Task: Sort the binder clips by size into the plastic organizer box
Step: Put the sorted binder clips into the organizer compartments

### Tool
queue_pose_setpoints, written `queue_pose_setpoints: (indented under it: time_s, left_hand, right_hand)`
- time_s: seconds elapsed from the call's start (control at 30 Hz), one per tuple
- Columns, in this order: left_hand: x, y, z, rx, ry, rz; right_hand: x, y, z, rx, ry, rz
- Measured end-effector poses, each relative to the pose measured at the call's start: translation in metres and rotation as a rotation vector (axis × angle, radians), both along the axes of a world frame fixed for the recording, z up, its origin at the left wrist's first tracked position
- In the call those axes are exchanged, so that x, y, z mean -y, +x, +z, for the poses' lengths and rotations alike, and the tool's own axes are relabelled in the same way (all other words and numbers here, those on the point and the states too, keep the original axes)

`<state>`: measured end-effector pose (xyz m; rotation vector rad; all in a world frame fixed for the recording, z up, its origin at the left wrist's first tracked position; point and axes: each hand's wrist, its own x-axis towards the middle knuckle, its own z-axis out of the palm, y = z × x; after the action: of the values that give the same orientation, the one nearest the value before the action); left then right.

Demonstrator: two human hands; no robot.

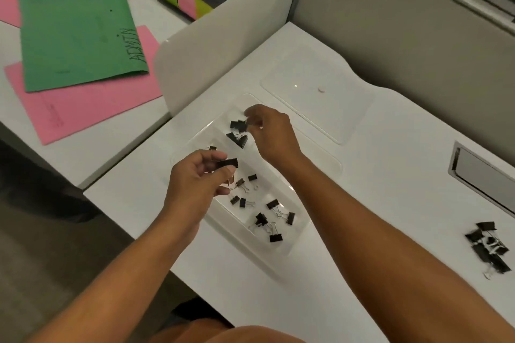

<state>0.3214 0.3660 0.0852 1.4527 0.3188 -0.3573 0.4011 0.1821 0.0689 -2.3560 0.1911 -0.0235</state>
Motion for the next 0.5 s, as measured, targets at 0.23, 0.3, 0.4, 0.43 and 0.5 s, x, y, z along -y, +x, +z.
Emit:
queue_pose_setpoints:
  time_s: [0.23, 0.3, 0.4, 0.43, 0.5]
  left_hand:
    - [0.008, 0.025, -0.001, 0.093, 0.122, -0.018]
    - [0.017, 0.039, 0.001, 0.187, 0.227, -0.053]
    - [0.032, 0.068, -0.003, 0.391, 0.436, -0.116]
    - [0.037, 0.077, -0.005, 0.448, 0.516, -0.155]
    - [0.046, 0.096, -0.014, 0.522, 0.675, -0.26]
  right_hand:
    - [-0.003, -0.059, 0.001, 0.064, 0.081, -0.137]
    - [-0.005, -0.086, 0.004, 0.075, 0.147, -0.178]
    - [-0.007, -0.124, 0.006, 0.053, 0.221, -0.216]
    - [-0.007, -0.135, 0.007, 0.045, 0.233, -0.226]
    - [-0.005, -0.157, 0.01, 0.039, 0.27, -0.261]
